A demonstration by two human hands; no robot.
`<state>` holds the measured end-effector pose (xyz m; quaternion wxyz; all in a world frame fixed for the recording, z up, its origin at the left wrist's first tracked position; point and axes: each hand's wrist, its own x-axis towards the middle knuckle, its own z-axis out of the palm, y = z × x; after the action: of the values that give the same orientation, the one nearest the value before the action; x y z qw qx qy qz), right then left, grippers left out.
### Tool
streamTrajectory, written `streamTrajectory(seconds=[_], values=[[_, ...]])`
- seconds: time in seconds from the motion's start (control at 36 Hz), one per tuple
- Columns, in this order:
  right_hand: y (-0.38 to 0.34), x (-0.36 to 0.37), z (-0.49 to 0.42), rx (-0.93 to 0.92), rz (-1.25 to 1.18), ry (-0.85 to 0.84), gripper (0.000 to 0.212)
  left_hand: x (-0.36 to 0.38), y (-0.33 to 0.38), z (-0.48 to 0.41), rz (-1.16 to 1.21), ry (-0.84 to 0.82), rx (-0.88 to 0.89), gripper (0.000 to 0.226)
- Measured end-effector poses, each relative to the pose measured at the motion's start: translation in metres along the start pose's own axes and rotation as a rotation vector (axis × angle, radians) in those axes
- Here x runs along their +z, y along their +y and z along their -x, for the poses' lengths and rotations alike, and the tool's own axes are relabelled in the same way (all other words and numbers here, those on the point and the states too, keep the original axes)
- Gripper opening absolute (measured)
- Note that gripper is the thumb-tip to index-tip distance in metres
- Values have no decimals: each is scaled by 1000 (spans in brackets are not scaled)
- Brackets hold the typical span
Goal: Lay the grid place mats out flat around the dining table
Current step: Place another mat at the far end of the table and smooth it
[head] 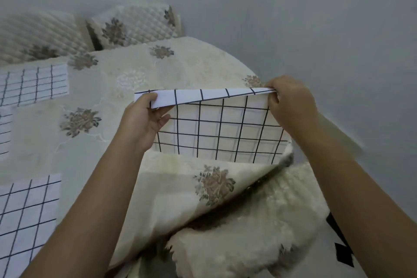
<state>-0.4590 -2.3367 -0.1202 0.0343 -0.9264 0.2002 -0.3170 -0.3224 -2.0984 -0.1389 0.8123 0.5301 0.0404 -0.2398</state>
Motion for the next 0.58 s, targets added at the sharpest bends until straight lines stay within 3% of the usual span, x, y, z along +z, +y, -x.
streamTrajectory(seconds=[0.19,0.39,0.5,0.58], values=[[15,72,-87,-73,-116,-87,27,23,19,-62,-22,138,63,13],[31,113,-151,-226,-186,121,30,45,38,-104,4,168,185,13],[49,140,-137,-362,-211,238,29,34,10,-112,-24,181,122,12],[67,170,-104,-452,-207,167,28,11,-33,-113,-118,207,-23,19]])
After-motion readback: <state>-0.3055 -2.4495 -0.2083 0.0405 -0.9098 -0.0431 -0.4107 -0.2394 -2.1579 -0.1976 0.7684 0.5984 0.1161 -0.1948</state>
